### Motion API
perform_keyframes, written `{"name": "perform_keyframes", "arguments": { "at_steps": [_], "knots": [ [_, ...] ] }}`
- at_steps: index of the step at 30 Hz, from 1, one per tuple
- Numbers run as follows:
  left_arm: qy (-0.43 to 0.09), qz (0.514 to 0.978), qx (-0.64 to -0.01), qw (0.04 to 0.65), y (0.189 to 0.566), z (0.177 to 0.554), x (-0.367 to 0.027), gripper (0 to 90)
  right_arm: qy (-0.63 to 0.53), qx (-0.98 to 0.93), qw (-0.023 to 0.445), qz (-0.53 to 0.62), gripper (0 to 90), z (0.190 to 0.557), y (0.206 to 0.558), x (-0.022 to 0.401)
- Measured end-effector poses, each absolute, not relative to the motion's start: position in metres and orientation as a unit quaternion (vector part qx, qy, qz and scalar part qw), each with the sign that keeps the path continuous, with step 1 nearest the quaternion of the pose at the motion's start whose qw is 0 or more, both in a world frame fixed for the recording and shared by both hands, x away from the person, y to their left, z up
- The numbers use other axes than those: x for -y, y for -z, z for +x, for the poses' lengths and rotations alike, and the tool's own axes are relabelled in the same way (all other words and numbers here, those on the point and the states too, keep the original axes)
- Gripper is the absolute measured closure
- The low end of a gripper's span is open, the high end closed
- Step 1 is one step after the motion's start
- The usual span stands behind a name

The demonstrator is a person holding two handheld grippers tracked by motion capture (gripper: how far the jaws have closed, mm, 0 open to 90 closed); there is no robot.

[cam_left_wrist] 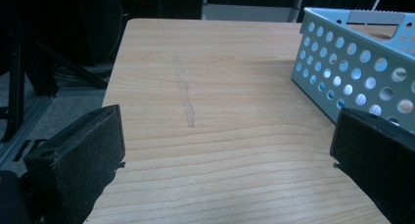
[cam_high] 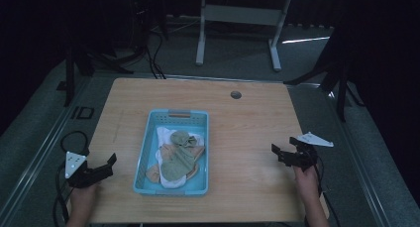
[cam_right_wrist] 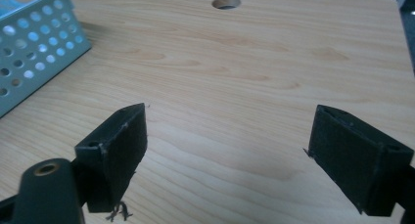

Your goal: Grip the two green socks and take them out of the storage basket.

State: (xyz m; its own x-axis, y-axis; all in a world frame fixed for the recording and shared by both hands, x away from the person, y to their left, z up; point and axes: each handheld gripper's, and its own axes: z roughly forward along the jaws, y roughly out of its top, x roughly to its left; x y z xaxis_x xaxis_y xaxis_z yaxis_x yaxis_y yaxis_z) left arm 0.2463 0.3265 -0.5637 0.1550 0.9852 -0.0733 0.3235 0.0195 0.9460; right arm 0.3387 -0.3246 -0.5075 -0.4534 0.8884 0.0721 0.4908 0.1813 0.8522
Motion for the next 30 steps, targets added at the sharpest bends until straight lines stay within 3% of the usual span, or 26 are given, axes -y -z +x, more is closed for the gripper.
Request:
{"name": "perform_keyframes", "arguments": {
  "at_steps": [30],
  "knots": [
    [-0.356, 0.603, -0.543, 0.464, 0.564, 0.246, -0.327, 0.0, -0.462, -0.804, 0.166, 0.336, 13.0, 0.354, 0.465, 0.238]
  ]
}}
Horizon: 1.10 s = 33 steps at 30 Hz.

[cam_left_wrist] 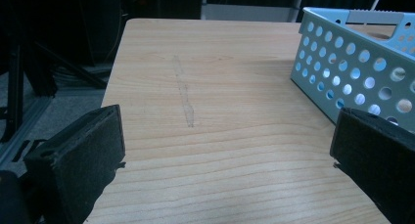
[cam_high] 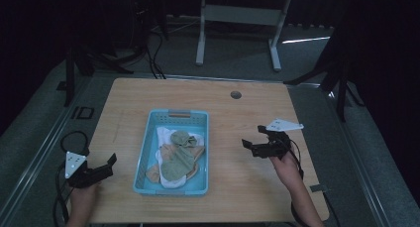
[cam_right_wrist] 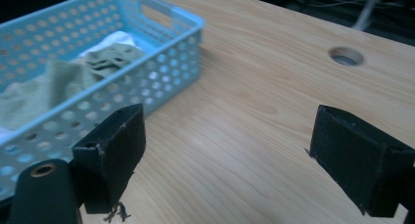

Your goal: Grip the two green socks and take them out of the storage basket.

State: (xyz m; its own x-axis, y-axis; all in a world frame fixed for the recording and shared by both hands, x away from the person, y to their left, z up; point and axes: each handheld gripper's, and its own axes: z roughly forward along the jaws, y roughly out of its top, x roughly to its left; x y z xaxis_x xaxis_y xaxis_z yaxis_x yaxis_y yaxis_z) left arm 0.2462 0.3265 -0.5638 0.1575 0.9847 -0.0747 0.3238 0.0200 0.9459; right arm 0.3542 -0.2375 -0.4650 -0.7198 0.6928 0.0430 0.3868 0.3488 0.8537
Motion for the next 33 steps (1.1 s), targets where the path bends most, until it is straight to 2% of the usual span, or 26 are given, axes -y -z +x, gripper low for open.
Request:
{"name": "perform_keyframes", "arguments": {
  "at_steps": [23, 33],
  "knots": [
    [-0.352, 0.605, -0.539, 0.468, 0.564, 0.246, -0.327, 0.0, -0.439, -0.859, 0.102, 0.243, 13.3, 0.37, 0.455, 0.133],
    [-0.35, 0.606, -0.538, 0.469, 0.564, 0.246, -0.327, 0.0, -0.419, -0.882, 0.078, 0.198, 14.2, 0.363, 0.465, 0.081]
  ]
}}
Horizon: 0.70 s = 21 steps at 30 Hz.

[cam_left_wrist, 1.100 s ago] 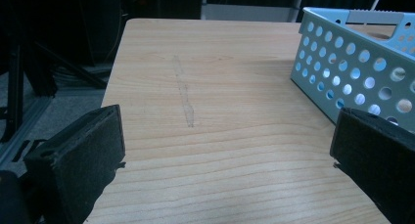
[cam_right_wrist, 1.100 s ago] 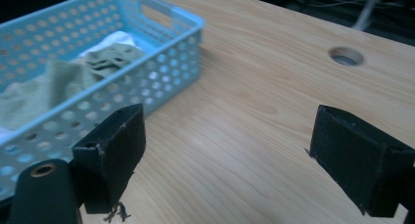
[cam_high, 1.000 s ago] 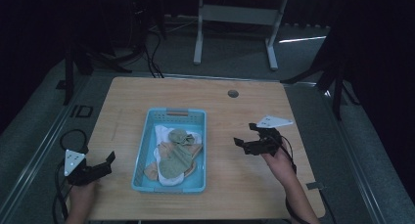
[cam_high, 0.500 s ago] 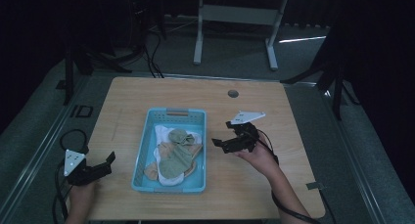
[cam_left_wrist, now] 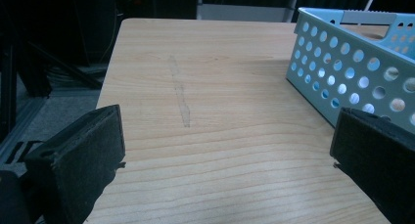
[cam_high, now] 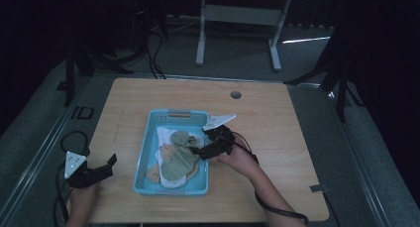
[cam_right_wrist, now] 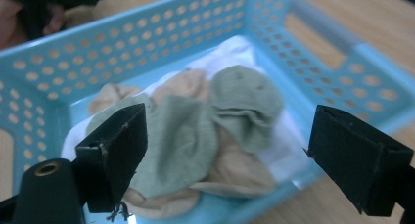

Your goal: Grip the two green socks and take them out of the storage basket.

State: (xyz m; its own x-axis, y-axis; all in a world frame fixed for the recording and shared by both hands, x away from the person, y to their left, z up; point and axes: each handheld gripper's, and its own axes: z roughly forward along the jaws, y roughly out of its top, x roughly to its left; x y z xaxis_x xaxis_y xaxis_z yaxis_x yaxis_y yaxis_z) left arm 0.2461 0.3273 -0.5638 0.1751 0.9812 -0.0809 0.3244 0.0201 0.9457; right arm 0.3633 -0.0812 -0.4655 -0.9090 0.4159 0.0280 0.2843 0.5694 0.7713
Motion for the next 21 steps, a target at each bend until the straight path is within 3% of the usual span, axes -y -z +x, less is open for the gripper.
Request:
{"name": "perform_keyframes", "arguments": {
  "at_steps": [9, 15, 16, 17, 18, 21],
  "knots": [
    [-0.349, 0.607, -0.538, 0.469, 0.564, 0.246, -0.327, 0.0, -0.383, -0.907, 0.069, 0.165, 16.7, 0.356, 0.476, 0.05],
    [-0.349, 0.607, -0.538, 0.47, 0.564, 0.246, -0.327, 0.0, -0.349, -0.925, 0.048, 0.142, 25.3, 0.354, 0.485, 0.03],
    [-0.349, 0.607, -0.537, 0.47, 0.564, 0.246, -0.327, 0.0, -0.332, -0.932, 0.052, 0.137, 30.9, 0.354, 0.487, 0.025],
    [-0.349, 0.607, -0.537, 0.47, 0.564, 0.246, -0.327, 0.0, -0.332, -0.932, 0.052, 0.137, 30.9, 0.354, 0.487, 0.025],
    [-0.349, 0.607, -0.537, 0.47, 0.564, 0.246, -0.327, 0.0, -0.319, -0.937, 0.052, 0.131, 39.7, 0.353, 0.489, 0.022],
    [-0.348, 0.607, -0.537, 0.471, 0.564, 0.246, -0.327, 0.0, -0.306, -0.943, 0.054, 0.122, 46.4, 0.352, 0.491, 0.018]
  ]
}}
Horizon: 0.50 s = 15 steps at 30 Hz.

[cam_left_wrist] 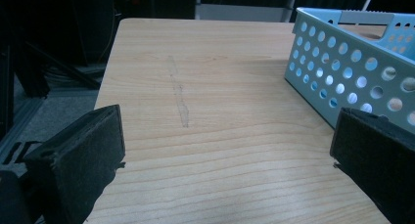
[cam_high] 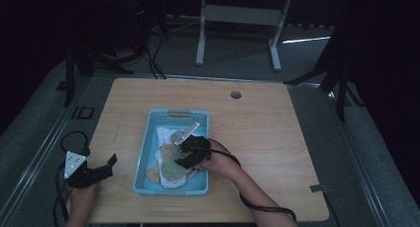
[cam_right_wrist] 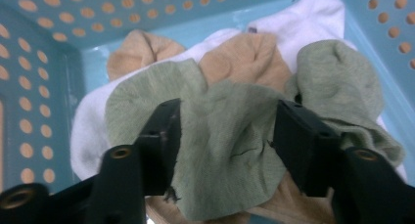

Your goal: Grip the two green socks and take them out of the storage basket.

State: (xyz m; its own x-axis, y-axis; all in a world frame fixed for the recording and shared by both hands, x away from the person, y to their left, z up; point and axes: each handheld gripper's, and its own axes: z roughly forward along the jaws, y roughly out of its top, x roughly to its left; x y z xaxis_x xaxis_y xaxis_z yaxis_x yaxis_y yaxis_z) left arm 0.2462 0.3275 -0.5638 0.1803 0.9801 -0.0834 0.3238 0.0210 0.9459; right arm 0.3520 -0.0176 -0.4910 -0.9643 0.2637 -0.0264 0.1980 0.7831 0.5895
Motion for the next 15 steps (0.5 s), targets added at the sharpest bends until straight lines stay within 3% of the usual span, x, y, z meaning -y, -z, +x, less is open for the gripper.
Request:
{"name": "perform_keyframes", "arguments": {
  "at_steps": [2, 3, 8, 9, 11, 15],
  "knots": [
    [-0.348, 0.607, -0.537, 0.471, 0.5638, 0.2462, -0.3276, 0.0, -0.302, -0.945, 0.05, 0.118, 49.7, 0.3517, 0.4924, 0.0162],
    [-0.348, 0.607, -0.537, 0.472, 0.5638, 0.2461, -0.3276, 0.0, -0.292, -0.949, 0.047, 0.113, 56.8, 0.3513, 0.4953, 0.0139],
    [-0.348, 0.607, -0.536, 0.471, 0.5638, 0.2461, -0.3276, 0.0, -0.273, -0.955, 0.04, 0.111, 66.3, 0.3504, 0.5003, 0.0116],
    [-0.348, 0.607, -0.537, 0.471, 0.5638, 0.2461, -0.3276, 0.0, -0.269, -0.956, 0.04, 0.114, 76.0, 0.351, 0.5013, 0.012],
    [-0.349, 0.607, -0.536, 0.471, 0.5638, 0.2462, -0.3276, 0.0, -0.271, -0.955, 0.039, 0.117, 82.4, 0.3515, 0.5006, 0.0132],
    [-0.348, 0.607, -0.537, 0.471, 0.5638, 0.2462, -0.3276, 0.0, -0.281, -0.952, 0.034, 0.12, 85.3, 0.3508, 0.4975, 0.0152]
  ]
}}
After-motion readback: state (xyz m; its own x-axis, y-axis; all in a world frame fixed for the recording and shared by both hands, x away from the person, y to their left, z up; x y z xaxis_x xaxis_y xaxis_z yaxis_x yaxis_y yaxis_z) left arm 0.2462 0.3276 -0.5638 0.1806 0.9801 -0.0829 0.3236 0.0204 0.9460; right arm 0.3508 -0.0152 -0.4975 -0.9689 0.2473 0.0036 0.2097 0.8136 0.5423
